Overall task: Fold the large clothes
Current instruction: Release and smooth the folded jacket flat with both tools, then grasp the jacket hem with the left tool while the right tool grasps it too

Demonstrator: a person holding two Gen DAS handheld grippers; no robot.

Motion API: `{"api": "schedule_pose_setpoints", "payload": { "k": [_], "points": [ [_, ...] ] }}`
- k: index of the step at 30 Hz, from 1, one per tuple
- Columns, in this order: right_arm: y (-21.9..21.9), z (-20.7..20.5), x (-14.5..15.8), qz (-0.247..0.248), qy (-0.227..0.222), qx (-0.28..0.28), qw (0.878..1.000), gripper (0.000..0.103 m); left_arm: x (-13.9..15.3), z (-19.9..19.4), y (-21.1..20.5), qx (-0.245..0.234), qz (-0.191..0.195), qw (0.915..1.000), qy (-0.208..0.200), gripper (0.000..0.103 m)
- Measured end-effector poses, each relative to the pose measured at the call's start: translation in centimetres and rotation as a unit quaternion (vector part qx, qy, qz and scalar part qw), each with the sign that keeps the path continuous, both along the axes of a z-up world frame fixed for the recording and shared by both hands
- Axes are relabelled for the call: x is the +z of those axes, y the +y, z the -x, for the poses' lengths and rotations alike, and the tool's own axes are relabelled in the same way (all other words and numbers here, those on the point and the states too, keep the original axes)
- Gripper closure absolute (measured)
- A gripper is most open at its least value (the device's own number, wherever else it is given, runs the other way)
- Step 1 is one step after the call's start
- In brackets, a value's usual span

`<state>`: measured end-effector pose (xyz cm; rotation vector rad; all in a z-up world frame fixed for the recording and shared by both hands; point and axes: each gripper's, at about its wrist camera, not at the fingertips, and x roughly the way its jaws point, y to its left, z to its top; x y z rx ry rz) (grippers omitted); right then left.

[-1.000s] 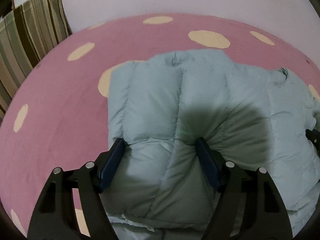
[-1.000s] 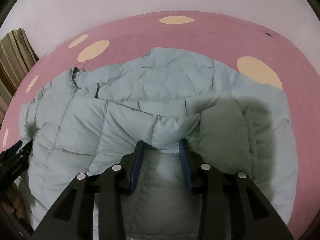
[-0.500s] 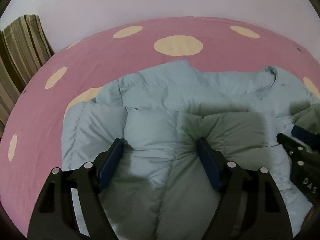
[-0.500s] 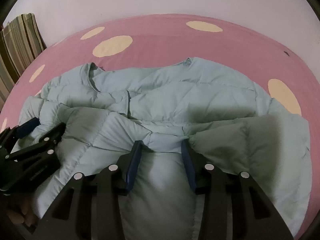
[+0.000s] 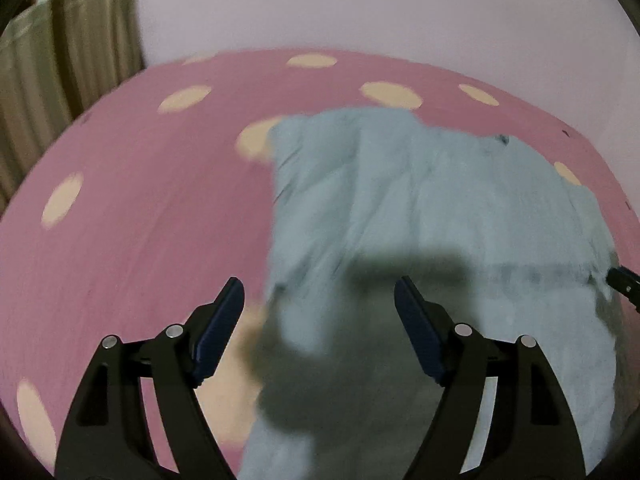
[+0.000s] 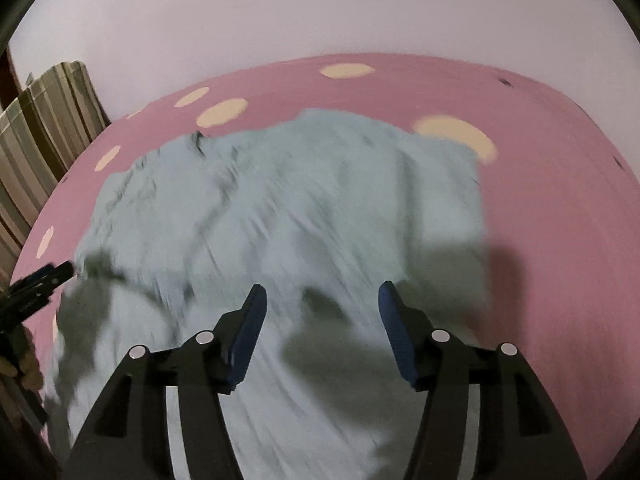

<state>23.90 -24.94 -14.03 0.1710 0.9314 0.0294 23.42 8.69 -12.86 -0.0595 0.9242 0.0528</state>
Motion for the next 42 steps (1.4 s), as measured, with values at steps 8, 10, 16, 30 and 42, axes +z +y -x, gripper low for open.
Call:
{"api": "schedule_pose_setpoints", "payload": {
  "k": [8, 10, 16, 30, 42],
  "points": [
    [-4.5, 11.2, -2.2, -0.013, 0.039, -0.041, 0.998, 0.039, -1.8, 10.6, 4.3, 0.024, 0.039, 0.9979, 0.046, 0.026],
    [-5.2, 12.9, -2.7, -0.019, 0.044, -0.046, 0.998, 0.037, -2.2, 12.4, 4.8, 0.029, 0.051, 0.9968, 0.055, 0.025],
    [-6.5, 16.7, -4.2, -0.065, 0.061, -0.059, 0.994, 0.036, -3.0, 16.5, 5.2, 0.028, 0.074, 0.9947, 0.064, 0.025],
    [-4.9, 21.0, -4.8, -0.048, 0.066, -0.034, 0.996, 0.039, -3.3, 19.6, 4.2, -0.036, 0.122, 0.9902, 0.058, 0.038],
    [-3.3, 22.0, -4.1, -0.062, 0.054, -0.01, 0.997, 0.093, -2.9, 20.2, 3.6, -0.053, 0.155, 0.9851, 0.052, 0.095]
  ]
}}
